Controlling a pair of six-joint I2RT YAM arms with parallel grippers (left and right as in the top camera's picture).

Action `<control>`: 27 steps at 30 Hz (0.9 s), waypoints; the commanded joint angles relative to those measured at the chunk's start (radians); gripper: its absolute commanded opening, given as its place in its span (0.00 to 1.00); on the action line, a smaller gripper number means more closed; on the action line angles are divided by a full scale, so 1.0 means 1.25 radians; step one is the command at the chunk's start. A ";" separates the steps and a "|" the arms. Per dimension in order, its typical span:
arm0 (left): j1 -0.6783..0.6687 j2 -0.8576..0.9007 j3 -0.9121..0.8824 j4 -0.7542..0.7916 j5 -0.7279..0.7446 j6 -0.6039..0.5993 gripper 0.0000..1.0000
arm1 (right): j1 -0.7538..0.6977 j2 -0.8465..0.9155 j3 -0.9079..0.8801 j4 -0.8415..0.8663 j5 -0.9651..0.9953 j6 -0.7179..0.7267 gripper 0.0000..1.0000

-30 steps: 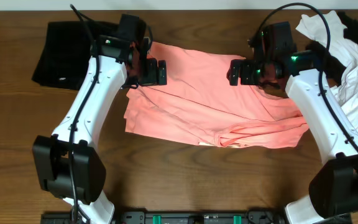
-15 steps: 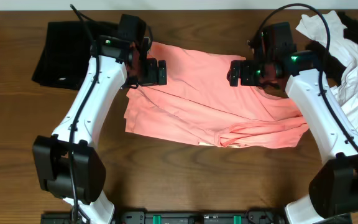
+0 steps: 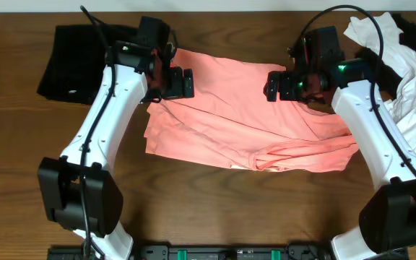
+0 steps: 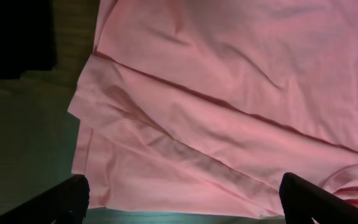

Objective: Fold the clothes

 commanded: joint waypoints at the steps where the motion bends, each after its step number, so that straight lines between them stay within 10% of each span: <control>1: -0.001 -0.007 0.019 0.004 0.005 -0.022 0.98 | 0.004 0.000 0.016 -0.002 -0.006 -0.010 0.99; 27: -0.001 -0.007 0.018 0.023 0.002 -0.132 0.98 | 0.004 0.000 0.016 -0.033 -0.006 0.051 0.99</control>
